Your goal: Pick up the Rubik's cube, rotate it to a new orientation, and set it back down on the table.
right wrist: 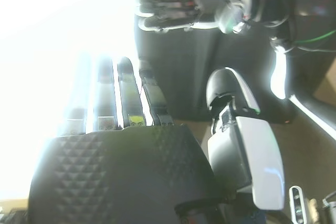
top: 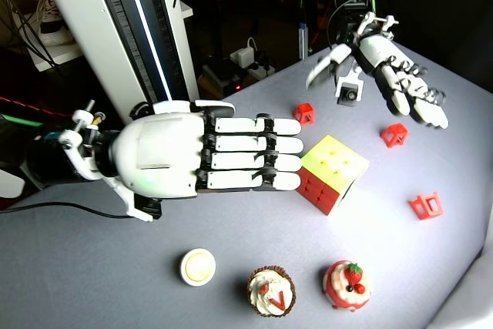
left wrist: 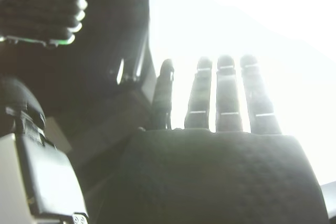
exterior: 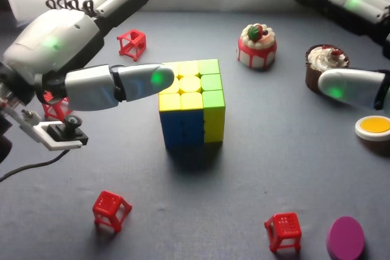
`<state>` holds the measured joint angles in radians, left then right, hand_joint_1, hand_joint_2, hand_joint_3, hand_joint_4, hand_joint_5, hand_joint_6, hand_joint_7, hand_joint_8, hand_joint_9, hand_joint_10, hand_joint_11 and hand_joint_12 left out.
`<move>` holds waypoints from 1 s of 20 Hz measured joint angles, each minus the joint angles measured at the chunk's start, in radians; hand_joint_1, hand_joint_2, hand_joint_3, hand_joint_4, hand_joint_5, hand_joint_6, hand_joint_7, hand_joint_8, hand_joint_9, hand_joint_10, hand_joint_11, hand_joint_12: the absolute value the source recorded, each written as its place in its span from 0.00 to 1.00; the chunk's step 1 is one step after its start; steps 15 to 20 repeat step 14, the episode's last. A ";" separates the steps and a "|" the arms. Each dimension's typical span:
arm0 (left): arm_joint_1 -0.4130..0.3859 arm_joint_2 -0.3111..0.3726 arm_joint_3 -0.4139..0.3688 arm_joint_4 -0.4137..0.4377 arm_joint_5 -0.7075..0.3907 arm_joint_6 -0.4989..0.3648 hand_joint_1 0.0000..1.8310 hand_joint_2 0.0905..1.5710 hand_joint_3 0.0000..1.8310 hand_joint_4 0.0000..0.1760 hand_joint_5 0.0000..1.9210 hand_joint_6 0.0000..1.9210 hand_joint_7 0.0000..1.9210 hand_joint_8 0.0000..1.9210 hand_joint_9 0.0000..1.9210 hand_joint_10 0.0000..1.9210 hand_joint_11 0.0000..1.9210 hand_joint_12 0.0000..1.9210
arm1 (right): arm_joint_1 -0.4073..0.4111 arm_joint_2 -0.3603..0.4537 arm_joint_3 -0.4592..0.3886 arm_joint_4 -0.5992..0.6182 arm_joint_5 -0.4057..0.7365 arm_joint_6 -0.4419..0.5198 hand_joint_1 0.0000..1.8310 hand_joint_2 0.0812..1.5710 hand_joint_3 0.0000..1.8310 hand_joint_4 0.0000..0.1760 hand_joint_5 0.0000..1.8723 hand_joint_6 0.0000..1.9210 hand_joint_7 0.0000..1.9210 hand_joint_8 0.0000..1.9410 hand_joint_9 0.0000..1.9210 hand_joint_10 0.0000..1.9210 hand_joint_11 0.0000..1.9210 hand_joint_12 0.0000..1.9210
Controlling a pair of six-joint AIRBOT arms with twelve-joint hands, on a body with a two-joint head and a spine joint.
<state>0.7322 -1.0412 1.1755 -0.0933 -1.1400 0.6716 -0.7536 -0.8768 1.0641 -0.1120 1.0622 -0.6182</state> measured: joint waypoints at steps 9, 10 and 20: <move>0.113 0.073 -0.063 -0.078 -0.146 0.039 0.00 0.64 0.01 0.98 0.00 0.00 0.00 0.00 0.00 0.00 0.00 0.00 | -0.062 0.045 -0.036 0.099 0.085 -0.001 0.00 0.77 0.00 0.02 0.00 0.00 0.00 0.00 0.00 0.00 0.00 0.00; 0.131 0.086 -0.077 -0.085 -0.182 0.049 0.00 0.61 0.00 1.00 0.00 0.00 0.00 0.00 0.00 0.00 0.00 0.00 | -0.066 0.053 -0.045 0.103 0.107 0.000 0.00 0.76 0.00 0.17 0.00 0.00 0.00 0.00 0.00 0.00 0.00 0.00; 0.187 0.116 -0.111 -0.134 -0.278 0.069 0.00 0.64 0.01 0.72 0.00 0.00 0.00 0.00 0.00 0.00 0.00 0.00 | -0.069 0.080 -0.072 0.109 0.174 -0.001 0.00 0.79 0.00 0.10 0.00 0.00 0.00 0.00 0.00 0.00 0.00 0.00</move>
